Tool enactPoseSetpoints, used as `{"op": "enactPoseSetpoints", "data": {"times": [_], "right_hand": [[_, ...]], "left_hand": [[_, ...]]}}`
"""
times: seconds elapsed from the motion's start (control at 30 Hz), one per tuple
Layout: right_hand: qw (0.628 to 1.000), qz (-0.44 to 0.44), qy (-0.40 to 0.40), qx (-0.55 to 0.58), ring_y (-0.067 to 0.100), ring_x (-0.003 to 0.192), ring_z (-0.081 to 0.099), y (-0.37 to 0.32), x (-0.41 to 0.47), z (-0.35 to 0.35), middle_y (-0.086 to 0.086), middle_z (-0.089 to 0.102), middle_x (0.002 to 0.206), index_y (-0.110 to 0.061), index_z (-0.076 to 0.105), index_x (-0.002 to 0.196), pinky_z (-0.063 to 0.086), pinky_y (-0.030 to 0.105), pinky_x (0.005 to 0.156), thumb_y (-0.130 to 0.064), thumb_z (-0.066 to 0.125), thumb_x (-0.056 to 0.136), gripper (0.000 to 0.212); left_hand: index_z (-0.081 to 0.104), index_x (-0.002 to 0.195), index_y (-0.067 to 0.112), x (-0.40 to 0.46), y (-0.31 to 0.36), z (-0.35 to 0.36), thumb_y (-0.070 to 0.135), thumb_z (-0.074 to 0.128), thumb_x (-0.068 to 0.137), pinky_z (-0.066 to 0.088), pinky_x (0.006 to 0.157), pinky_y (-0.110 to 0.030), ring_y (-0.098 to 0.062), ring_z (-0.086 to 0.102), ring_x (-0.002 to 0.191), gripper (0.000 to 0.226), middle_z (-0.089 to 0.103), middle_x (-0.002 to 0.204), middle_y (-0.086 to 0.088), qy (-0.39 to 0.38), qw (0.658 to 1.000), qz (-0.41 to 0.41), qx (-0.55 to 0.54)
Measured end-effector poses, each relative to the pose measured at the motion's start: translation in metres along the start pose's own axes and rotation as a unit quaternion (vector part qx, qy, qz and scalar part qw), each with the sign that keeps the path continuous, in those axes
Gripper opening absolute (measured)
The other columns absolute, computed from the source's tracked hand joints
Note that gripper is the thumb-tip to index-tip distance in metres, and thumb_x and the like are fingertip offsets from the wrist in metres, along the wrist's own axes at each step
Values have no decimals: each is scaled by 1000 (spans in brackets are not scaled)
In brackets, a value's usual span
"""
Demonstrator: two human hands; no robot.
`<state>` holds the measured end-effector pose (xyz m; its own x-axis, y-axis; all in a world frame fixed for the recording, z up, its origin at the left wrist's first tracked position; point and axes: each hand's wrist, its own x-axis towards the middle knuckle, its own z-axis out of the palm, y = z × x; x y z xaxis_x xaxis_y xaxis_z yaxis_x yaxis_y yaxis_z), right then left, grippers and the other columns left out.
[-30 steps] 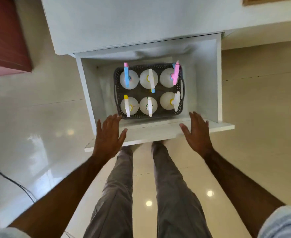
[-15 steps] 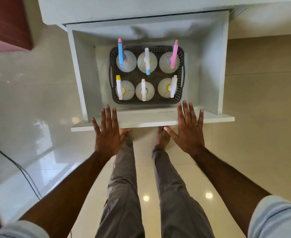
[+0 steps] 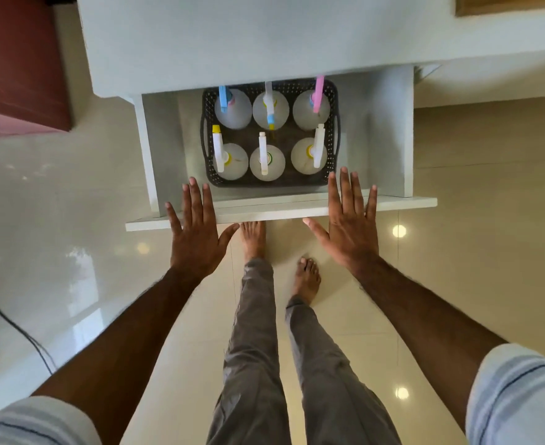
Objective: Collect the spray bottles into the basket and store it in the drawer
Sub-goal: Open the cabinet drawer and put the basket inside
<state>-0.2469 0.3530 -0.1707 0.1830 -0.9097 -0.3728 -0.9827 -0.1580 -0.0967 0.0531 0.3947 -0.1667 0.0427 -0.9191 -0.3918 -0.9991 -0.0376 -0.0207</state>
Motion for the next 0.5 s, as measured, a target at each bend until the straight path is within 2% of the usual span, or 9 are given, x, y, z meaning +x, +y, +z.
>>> {"op": "enactPoseSetpoints", "data": {"times": [0.17, 0.3, 0.37, 0.5], "right_hand": [[999, 9, 35, -28, 30, 156, -2, -3, 42, -18, 14, -5, 169, -13, -3, 160, 3, 58, 124, -74, 33, 92, 98], [996, -20, 65, -58, 31, 156, -2, 2, 77, -33, 14, -5, 168, -10, -5, 159, 2, 56, 125, -63, 41, 95, 95], [993, -41, 82, -78, 31, 156, -3, 9, 97, -45, 15, -5, 168, -9, -7, 159, 1, 56, 125, -59, 51, 92, 102], [985, -79, 104, -116, 32, 156, 0, 21, 139, -75, 15, -4, 168, -7, -6, 158, 0, 57, 123, -63, 69, 76, 125]], "left_hand": [[-6, 159, 5, 44, -9, -12, 72, 12, 96, 5, 123, -64, -33, -4, 157, 94, -6, 169, -18, 49, 998, 23, 34], [-6, 159, 5, 83, -21, -29, 61, 30, 101, 11, 122, -65, -30, -6, 157, 88, -10, 169, -17, 109, 989, 72, 74], [-5, 160, 6, 106, -26, -43, 64, 40, 95, 9, 123, -64, -29, -6, 157, 99, -11, 169, -16, 130, 982, 99, 95], [-6, 159, 4, 141, -30, -72, 64, 54, 87, 10, 124, -62, -31, -5, 157, 112, -11, 168, -18, 146, 973, 141, 108]]}}
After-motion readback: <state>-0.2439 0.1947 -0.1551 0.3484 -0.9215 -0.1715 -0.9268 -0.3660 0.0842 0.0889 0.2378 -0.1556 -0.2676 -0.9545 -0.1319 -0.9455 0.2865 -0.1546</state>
